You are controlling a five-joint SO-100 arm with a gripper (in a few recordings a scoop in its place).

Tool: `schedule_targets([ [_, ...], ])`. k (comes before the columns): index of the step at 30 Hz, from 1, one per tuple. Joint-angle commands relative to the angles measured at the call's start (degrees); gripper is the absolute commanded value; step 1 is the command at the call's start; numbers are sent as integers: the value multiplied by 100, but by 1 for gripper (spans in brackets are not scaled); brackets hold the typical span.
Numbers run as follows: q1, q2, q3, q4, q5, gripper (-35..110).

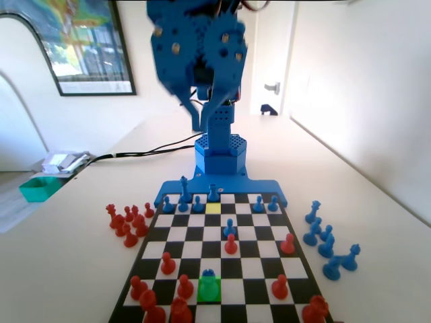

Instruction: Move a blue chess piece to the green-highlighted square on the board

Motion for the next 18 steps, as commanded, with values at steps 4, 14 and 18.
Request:
schedule_targets([
  [4, 70, 1819, 360, 738, -97, 1],
  [14, 0, 3560, 896, 1679, -105, 1],
  [18, -88, 4087, 1125, 1837, -114, 1],
])
